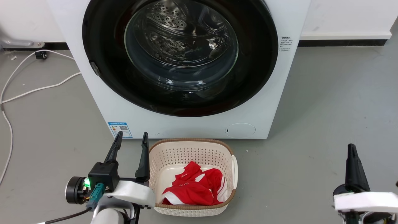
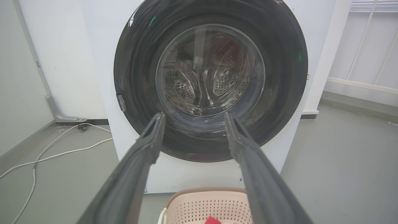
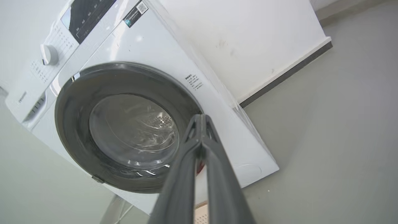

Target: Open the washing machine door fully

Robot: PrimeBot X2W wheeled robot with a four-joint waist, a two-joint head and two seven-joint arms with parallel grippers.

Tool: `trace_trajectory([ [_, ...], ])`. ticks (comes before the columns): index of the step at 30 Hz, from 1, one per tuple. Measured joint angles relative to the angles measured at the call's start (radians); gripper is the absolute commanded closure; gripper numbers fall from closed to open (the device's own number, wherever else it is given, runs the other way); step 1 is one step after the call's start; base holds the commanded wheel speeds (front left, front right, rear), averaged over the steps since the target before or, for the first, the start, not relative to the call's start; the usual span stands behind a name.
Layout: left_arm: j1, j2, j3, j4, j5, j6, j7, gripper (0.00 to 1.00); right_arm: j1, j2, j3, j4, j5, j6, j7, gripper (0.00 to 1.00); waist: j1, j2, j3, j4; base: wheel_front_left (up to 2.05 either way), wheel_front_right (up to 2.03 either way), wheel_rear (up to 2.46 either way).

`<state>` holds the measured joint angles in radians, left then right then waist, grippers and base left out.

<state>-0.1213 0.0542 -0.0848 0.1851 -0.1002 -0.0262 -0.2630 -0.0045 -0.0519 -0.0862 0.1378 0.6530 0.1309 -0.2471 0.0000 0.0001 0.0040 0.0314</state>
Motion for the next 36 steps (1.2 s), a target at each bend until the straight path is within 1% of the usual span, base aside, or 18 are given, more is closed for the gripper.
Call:
trace_trajectory([
  [2, 0.000, 0.000, 0.001, 0.000, -0.001, 0.000, 0.000, 0.00, -0.014, 0.000, 0.013, 0.005, 0.198, 0.000, -0.006, 1.00, 0.0000, 0.0000, 0.002, -0.002, 0.00, 0.00, 0.00],
  [5, 0.000, -0.001, 0.002, -0.002, -0.002, 0.000, 0.000, 0.00, -0.034, 0.000, 0.035, 0.003, 0.555, 0.000, -0.011, 1.00, 0.0000, 0.0000, 0.009, -0.004, 0.00, 0.00, 0.00],
  [6, 0.000, -0.001, 0.002, -0.003, -0.002, 0.000, 0.000, 0.00, -0.040, 0.000, 0.043, -0.007, 0.709, 0.000, -0.011, 1.00, 0.0000, 0.0000, 0.012, -0.004, 0.00, 0.00, 0.00],
  [8, -0.001, -0.002, 0.003, -0.007, -0.002, 0.000, 0.000, 0.00, -0.053, 0.001, 0.045, -0.026, 0.843, 0.000, -0.012, 1.00, 0.0001, 0.0000, 0.020, -0.005, 0.00, 0.00, 0.00],
  [9, -0.002, -0.002, 0.004, -0.011, -0.002, 0.000, 0.000, 0.00, -0.060, 0.001, 0.041, -0.039, 0.935, 0.000, -0.013, 1.00, 0.0000, 0.0000, 0.025, -0.005, 0.00, 0.00, 0.00],
  [11, -0.008, -0.002, 0.006, -0.019, -0.002, 0.000, 0.000, 0.00, -0.078, 0.001, 0.034, -0.054, 1.036, 0.000, -0.011, 1.00, 0.0000, 0.0000, 0.038, -0.006, 0.00, 0.00, 0.00],
  [14, -0.020, -0.002, 0.009, -0.026, -0.002, -0.001, 0.000, 0.00, -0.115, 0.001, 0.018, -0.065, 1.177, 0.000, 0.024, 1.00, 0.0000, 0.0000, 0.060, -0.006, 0.00, 0.00, 0.00],
  [16, -0.029, -0.002, 0.008, -0.035, -0.003, -0.002, 0.000, 0.00, -0.144, -0.008, 0.004, -0.063, 1.237, 0.000, 0.051, 1.00, 0.0000, 0.0000, 0.078, -0.005, 0.00, 0.00, 0.00],
  [18, -0.041, -0.002, 0.007, -0.041, -0.003, -0.003, 0.000, 0.00, -0.181, -0.031, 0.000, -0.053, 1.279, 0.000, 0.073, 1.00, 0.0001, 0.0000, 0.097, -0.003, 0.00, 0.00, 0.00],
  [20, -0.053, -0.002, 0.007, -0.051, -0.006, -0.008, 0.000, 0.00, -0.223, -0.066, 0.002, -0.029, 1.313, 0.000, 0.092, 1.00, 0.0000, 0.0000, 0.117, 0.000, 0.00, 0.00, 0.00],
  [23, -0.071, -0.002, 0.001, -0.062, -0.006, -0.009, 0.000, 0.00, -0.302, -0.132, 0.017, 0.025, 1.328, 0.000, 0.112, 1.00, 0.0001, 0.0000, 0.148, 0.005, 0.00, 0.00, 0.00],
  [28, -0.098, -0.003, -0.010, -0.083, -0.006, -0.016, 0.000, 0.00, -0.451, -0.248, 0.082, 0.130, 1.334, 0.000, 0.149, 1.00, 0.0001, 0.0000, 0.200, 0.013, 0.00, 0.00, 0.00],
  [33, -0.128, -0.003, -0.019, -0.105, -0.005, -0.019, 0.000, 0.00, -0.647, -0.359, 0.179, 0.248, 1.328, 0.000, 0.193, 1.00, 0.0001, 0.0000, 0.259, 0.020, 0.00, 0.00, 0.00],
  [36, -0.151, -0.003, -0.025, -0.123, -0.005, -0.024, 0.000, 0.00, -0.769, -0.413, 0.247, 0.316, 1.323, 0.000, 0.223, 1.00, 0.0001, 0.0000, 0.299, 0.024, 0.00, 0.00, 0.00],
])
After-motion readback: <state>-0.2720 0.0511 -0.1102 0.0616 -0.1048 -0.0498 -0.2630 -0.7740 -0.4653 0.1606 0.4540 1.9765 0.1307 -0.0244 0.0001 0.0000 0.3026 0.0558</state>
